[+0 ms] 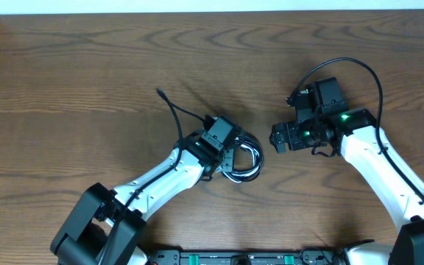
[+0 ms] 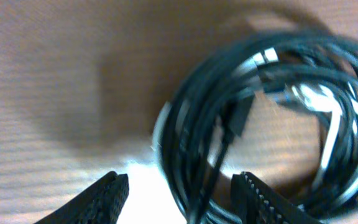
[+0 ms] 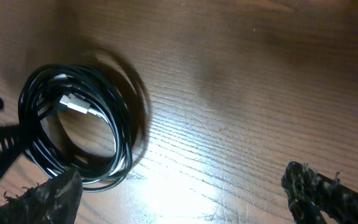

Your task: Untangle cables

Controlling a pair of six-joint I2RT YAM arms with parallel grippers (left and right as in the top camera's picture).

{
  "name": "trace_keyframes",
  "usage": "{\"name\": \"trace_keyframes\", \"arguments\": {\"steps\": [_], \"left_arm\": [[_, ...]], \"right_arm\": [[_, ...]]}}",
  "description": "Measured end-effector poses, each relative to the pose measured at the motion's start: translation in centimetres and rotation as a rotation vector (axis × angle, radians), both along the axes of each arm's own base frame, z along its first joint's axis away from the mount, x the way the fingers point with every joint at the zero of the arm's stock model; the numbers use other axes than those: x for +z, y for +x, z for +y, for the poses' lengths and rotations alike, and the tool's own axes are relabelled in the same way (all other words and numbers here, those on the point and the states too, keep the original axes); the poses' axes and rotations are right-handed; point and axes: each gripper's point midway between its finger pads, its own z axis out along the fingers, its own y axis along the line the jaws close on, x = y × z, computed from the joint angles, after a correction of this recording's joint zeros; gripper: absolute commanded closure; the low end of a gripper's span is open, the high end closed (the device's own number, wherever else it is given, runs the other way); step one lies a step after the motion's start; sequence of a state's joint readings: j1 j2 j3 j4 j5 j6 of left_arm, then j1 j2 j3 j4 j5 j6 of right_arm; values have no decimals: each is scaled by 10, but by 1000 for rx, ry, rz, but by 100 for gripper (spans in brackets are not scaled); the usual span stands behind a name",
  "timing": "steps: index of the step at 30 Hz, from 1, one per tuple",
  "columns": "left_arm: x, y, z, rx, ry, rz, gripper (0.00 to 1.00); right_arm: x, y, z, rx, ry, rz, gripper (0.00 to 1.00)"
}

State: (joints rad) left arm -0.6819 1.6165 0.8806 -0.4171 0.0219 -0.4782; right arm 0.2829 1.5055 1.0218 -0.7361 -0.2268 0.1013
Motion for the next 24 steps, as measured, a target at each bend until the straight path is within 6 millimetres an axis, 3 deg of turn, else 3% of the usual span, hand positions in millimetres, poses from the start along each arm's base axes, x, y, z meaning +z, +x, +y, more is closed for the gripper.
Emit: {"name": "trace_keyframes", "arguments": {"steps": [3, 5, 7, 13, 24], "left_arm": [[-2, -9, 0, -33, 0, 37, 44], [-3, -13, 0, -52, 0, 55, 53], [-4, -15, 0, -68, 1, 60, 69], [-4, -13, 1, -90, 15, 49, 92], [3, -7, -5, -102, -2, 19, 93]], "right_arm": [[0, 0, 0, 0, 0, 0, 1], [0, 0, 0, 0, -1, 0, 1], [0, 0, 0, 0, 0, 0, 1], [0, 0, 0, 0, -1, 0, 1], [0, 0, 0, 0, -1, -1, 1]]}}
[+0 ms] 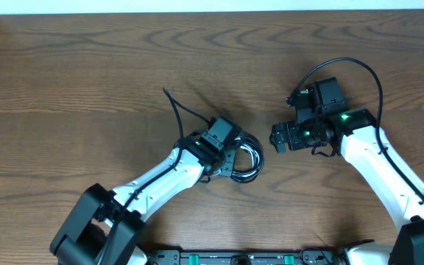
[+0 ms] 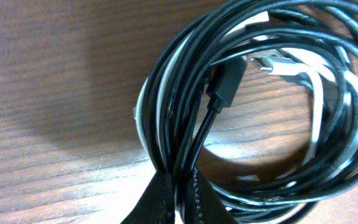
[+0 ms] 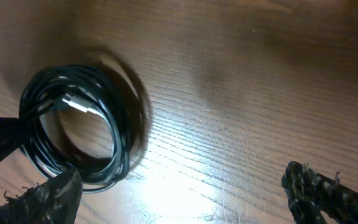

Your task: Untangle cables

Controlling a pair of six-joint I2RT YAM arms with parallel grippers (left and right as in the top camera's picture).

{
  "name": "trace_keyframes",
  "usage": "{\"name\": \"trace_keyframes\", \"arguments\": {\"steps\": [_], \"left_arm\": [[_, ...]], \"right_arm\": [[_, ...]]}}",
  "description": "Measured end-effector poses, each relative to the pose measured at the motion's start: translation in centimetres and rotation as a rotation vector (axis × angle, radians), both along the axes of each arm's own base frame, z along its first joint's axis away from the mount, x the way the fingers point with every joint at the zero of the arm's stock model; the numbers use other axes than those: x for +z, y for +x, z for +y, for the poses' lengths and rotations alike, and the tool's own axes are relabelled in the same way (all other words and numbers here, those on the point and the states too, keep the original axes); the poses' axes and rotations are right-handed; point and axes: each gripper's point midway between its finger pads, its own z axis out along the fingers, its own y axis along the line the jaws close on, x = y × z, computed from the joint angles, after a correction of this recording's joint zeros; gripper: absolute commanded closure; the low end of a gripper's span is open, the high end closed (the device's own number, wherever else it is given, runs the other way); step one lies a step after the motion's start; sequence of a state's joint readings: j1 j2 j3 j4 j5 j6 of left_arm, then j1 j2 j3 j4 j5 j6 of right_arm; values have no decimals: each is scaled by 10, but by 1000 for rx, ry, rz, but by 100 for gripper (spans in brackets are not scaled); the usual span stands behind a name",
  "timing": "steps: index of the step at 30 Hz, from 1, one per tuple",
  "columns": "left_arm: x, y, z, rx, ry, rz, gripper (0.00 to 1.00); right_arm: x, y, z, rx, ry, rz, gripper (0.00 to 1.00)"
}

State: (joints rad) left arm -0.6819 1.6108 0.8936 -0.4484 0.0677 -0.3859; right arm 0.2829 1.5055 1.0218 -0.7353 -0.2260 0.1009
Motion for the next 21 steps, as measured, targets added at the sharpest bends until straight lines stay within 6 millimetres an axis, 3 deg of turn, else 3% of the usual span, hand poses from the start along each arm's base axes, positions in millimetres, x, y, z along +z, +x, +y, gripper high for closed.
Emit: {"name": "trace_keyframes", "arguments": {"steps": [3, 8, 11, 13, 17, 18, 21], "left_arm": [[24, 9, -13, -32, -55, -41, 93], [107, 30, -38, -94, -218, -233, 93], [141, 31, -40, -115, -272, -318, 93], [151, 30, -40, -124, -285, -341, 93], [145, 29, -39, -128, -272, -326, 92], [144, 29, -39, -128, -269, -321, 84], [142, 29, -39, -131, -265, -319, 45]], "right_arm": [[1, 1, 0, 0, 2, -7, 1], [1, 2, 0, 0, 2, -7, 1], [1, 2, 0, 0, 1, -7, 1], [1, 2, 0, 0, 2, -7, 1], [1, 1, 1, 2, 6, -5, 1], [1, 1, 1, 2, 7, -5, 1], [1, 1, 2, 4, 9, -5, 1]]}}
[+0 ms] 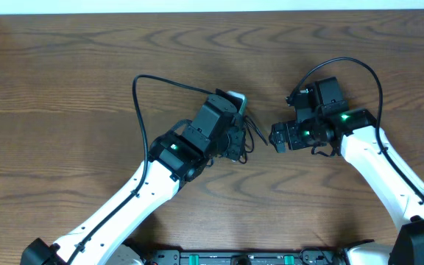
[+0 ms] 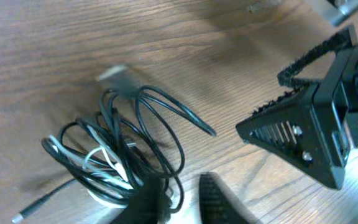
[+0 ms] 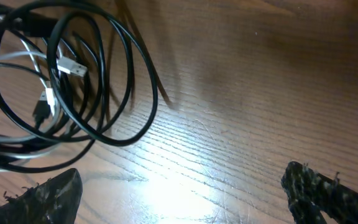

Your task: Untangle cables

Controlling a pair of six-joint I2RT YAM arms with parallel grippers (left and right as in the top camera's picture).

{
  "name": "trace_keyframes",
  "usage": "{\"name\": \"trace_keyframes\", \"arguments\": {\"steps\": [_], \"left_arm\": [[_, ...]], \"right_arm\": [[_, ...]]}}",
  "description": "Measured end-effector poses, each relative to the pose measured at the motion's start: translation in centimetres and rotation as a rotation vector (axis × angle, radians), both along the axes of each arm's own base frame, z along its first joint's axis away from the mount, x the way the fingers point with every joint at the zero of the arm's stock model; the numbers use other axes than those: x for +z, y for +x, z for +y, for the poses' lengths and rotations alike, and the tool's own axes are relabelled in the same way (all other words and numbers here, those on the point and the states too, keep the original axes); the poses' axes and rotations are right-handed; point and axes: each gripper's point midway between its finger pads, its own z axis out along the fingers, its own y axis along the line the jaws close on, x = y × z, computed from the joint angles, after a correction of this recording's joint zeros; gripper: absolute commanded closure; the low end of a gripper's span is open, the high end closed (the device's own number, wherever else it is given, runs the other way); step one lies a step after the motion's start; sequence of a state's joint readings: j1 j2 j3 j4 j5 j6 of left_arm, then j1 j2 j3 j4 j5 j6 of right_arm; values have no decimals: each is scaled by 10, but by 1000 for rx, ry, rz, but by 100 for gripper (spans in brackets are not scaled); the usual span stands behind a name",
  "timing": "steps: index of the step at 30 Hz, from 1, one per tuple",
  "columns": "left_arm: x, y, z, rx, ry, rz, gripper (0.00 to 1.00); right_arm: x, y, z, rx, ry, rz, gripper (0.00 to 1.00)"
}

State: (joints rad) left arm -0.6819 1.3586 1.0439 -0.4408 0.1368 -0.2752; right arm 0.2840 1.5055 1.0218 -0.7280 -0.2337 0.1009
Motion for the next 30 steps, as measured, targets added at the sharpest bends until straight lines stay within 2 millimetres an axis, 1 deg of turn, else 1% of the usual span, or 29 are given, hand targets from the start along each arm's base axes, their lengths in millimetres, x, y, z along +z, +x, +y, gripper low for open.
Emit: {"name": "trace_keyframes", "arguments": {"steps": [2, 4, 7, 10, 12, 13, 17, 22, 25, 28, 30], "left_arm": [[0, 0, 0, -9, 6, -4, 31], [-4, -4, 3, -3, 17, 17, 26], [-18, -15, 17, 14, 87, 79, 26], [-31, -23, 39, 80, 180, 131, 28], [-36, -25, 51, 123, 228, 145, 29], [-36, -24, 53, 138, 234, 145, 29], [-36, -21, 58, 184, 243, 138, 29], [-35, -19, 60, 210, 237, 135, 29], [-33, -15, 57, 214, 225, 120, 28], [-30, -11, 54, 216, 207, 101, 25], [-28, -8, 53, 221, 197, 91, 25]], "right_arm": [[0, -1, 1, 3, 1, 1, 1], [0, -1, 3, 9, 1, 0, 1], [0, -4, 9, 27, 2, 0, 1], [0, -5, 16, 52, 4, -7, 1], [-1, -6, 23, 74, 5, -11, 1], [-3, -6, 26, 83, 6, -10, 1], [-9, -7, 32, 98, 4, 0, 1], [-7, -6, 37, 112, 30, -3, 1], [-4, -11, 51, 170, 71, -10, 1], [-1, -17, 69, 250, 100, -28, 1], [-2, -19, 81, 304, 104, -46, 2]]}}
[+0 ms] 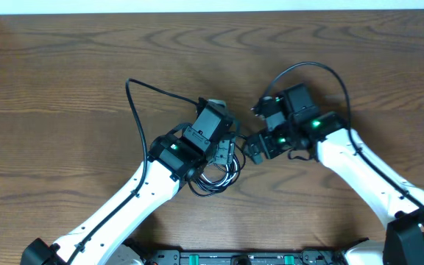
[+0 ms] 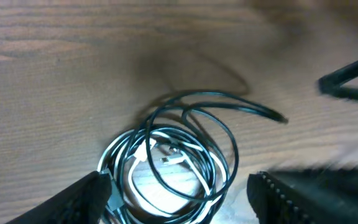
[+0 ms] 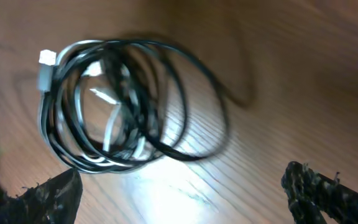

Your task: Untangle cables

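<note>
A tangle of black and white cables [image 1: 216, 175] lies coiled on the wooden table. In the left wrist view the coil [image 2: 166, 165] sits directly between the spread fingers of my left gripper [image 2: 180, 183], which is open and holds nothing. In the overhead view the left gripper [image 1: 223, 156] hovers over the coil's upper edge. My right gripper [image 1: 252, 149] is open just right of the coil. From the right wrist the coil [image 3: 117, 106] shows ahead of the right gripper [image 3: 180, 177], with a white plug [image 3: 46, 59] at its left edge.
Each arm carries its own black cable looping over the wood: the left arm's loop [image 1: 135, 96] and the right arm's loop [image 1: 308, 68]. The brown table [image 1: 65, 59] runs wide to the left and back. A black rail [image 1: 241, 258] lines the front edge.
My left gripper was shut on the cables, holding them up loosely. It is now open and the coil lies on the table beneath it. The right gripper has moved left, close to the coil.
First my left gripper stood open at the coil on the table, the right gripper open well to the right. Then the left was shut on the strands. Then it held the bundle raised and spread. Now the bundle lies released, with both open grippers at it.
</note>
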Controlling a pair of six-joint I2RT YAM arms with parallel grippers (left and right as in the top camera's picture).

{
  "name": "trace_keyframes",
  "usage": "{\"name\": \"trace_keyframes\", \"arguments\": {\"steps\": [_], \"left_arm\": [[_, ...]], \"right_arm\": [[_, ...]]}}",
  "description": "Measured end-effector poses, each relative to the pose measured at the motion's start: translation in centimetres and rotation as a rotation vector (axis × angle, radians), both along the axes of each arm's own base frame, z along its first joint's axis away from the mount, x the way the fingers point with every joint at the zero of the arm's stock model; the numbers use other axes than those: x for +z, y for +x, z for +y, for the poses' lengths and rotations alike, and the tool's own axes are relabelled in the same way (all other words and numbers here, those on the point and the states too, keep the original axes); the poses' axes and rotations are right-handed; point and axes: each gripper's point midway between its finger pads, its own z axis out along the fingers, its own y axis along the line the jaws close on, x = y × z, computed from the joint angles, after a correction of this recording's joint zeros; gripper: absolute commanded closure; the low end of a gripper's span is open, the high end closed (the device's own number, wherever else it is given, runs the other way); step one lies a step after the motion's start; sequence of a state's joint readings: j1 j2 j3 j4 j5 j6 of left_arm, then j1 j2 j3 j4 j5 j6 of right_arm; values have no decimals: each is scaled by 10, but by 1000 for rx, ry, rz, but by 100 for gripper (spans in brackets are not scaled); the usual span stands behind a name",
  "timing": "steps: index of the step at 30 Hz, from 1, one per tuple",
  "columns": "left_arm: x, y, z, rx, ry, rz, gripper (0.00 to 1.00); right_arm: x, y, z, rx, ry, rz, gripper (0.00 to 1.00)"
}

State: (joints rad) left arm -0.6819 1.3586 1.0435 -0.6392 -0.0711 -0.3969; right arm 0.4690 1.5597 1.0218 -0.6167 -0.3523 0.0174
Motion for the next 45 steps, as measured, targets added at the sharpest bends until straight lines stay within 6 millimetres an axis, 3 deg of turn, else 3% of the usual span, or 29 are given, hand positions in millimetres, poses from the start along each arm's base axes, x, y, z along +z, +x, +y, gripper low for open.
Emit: {"name": "trace_keyframes", "arguments": {"steps": [4, 6, 7, 9, 10, 14, 18, 20, 23, 25, 28, 31, 34, 36, 39, 42, 45], "left_arm": [[3, 4, -2, 2, -10, -18, 25], [3, 4, -2, 5, -13, -20, 25], [3, 4, -2, 7, -13, -21, 25], [3, 4, -2, 13, -16, -19, 25], [3, 4, -2, 16, -17, -18, 25], [3, 4, -2, 20, -20, -18, 25], [3, 4, -2, 22, -21, -17, 25], [3, 5, -2, 22, -21, -17, 25], [3, 5, -2, 22, -22, -18, 25], [3, 5, -2, 22, -22, -19, 25], [3, 5, -2, 24, -22, -20, 25], [3, 5, -2, 24, -21, -21, 25], [4, 5, -2, 25, -21, -22, 25], [4, 6, -2, 25, -22, -23, 25], [4, 6, -3, 24, -23, -25, 25], [4, 6, -3, 25, -24, -25, 25], [4, 6, -3, 25, -23, -24, 25]], "right_arm": [[-17, -4, 17, 73, -39, -14, 12], [-31, -4, 20, 86, -74, -9, 21], [-39, -3, 20, 90, -93, -7, 34], [-55, 1, 20, 93, -123, -5, 85], [-60, 3, 20, 91, -131, -4, 99], [-77, 7, 18, 84, -159, 6, 99], [-71, 4, 12, 72, -186, 30, 99], [-55, 5, 4, 48, -214, 36, 99], [8, 28, -8, -23, -220, -61, 99], [68, 49, -16, -87, -192, -180, 99], [190, 76, -37, -213, -91, -446, 99], [292, 70, -67, -322, 7, -669, 99], [351, 48, -83, -369, 83, -802, 99], [368, 31, -88, -370, 114, -835, 98], [360, 20, -90, -362, 100, -798, 99], [327, 30, -96, -404, 26, -713, 98], [275, 48, -111, -508, -107, -599, 99]]}}
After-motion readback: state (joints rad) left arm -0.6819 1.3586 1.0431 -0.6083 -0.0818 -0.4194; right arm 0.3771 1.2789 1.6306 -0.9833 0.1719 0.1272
